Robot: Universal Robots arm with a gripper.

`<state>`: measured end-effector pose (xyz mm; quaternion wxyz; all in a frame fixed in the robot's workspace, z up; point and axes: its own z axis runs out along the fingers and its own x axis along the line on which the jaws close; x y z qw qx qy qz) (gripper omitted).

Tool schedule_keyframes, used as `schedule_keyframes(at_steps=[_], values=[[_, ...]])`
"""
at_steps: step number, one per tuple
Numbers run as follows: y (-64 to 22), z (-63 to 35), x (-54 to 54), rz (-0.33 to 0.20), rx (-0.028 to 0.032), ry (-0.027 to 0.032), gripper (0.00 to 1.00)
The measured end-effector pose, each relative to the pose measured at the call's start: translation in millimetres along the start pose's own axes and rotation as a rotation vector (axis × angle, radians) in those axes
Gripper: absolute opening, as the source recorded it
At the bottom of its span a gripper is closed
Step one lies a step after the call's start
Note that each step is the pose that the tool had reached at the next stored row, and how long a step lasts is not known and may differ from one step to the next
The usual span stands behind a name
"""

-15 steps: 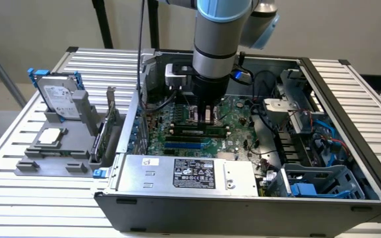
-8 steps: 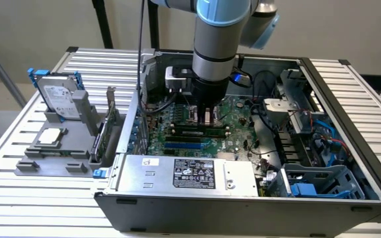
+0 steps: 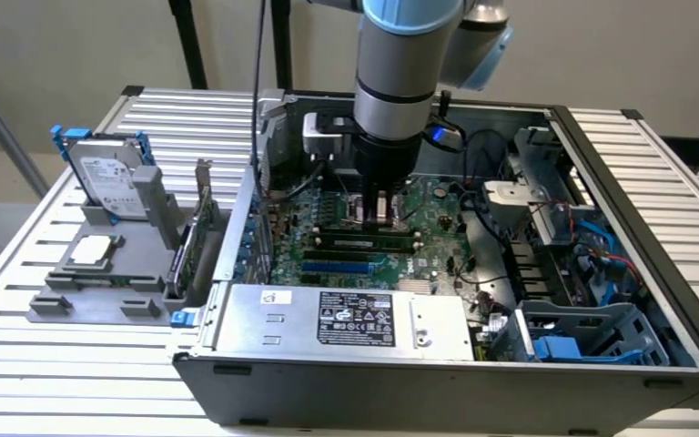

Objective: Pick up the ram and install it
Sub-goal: 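Press down the ram until it locks into place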

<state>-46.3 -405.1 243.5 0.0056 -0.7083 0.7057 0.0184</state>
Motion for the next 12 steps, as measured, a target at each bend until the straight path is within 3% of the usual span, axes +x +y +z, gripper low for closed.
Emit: schedule_keyframes(at_steps=[3, 12], values=[[-0.2, -9.5, -0.3, 0.0, -0.0055, 0.0, 0.11], [-0.3, -9.7, -0.3, 0.0, -0.0066, -0.0011, 0.11]])
